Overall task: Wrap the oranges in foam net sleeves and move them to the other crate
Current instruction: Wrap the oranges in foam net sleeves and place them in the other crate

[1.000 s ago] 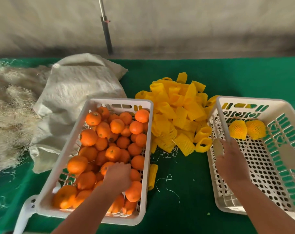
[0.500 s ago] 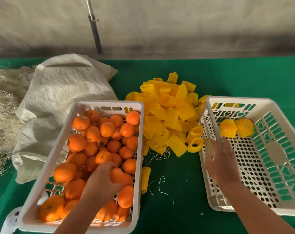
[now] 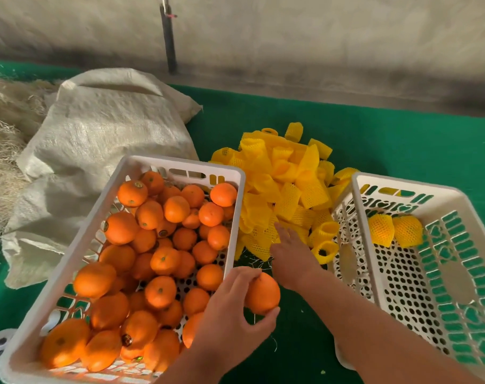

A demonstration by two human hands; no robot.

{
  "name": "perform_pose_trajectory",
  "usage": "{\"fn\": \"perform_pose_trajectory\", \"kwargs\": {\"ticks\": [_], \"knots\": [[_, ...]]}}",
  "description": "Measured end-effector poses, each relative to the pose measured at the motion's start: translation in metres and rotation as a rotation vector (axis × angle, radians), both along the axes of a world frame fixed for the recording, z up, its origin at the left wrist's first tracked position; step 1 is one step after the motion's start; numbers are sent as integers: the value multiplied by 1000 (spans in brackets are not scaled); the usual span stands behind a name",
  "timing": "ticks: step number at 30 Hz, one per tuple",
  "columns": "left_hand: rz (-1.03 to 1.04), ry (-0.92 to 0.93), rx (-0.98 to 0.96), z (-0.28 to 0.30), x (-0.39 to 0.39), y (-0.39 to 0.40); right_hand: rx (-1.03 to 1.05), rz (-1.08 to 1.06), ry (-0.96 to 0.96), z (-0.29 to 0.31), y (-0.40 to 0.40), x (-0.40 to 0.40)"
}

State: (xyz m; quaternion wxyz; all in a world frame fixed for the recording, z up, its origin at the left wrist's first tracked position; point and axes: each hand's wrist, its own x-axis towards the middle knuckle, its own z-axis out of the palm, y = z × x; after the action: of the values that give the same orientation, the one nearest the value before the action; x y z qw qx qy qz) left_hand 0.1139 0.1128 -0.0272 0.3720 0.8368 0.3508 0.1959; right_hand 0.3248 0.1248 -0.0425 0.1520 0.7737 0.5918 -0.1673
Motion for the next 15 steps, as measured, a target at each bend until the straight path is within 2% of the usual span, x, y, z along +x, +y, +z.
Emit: {"fn": "perform_pose_trajectory", "kwargs": {"ticks": [4,8,12,15], "knots": [[-99,130,27,-9,7,2,-274,22,-93,-15,14,10],[-99,143,5,-11,9,4,-244,22,-54,-34,21,18],[-94,159,15,-12,10,5,-17,15,25,-41,22,17],[-90,160,28,-13,10,5,393,-21,137,-36,8,19]]}}
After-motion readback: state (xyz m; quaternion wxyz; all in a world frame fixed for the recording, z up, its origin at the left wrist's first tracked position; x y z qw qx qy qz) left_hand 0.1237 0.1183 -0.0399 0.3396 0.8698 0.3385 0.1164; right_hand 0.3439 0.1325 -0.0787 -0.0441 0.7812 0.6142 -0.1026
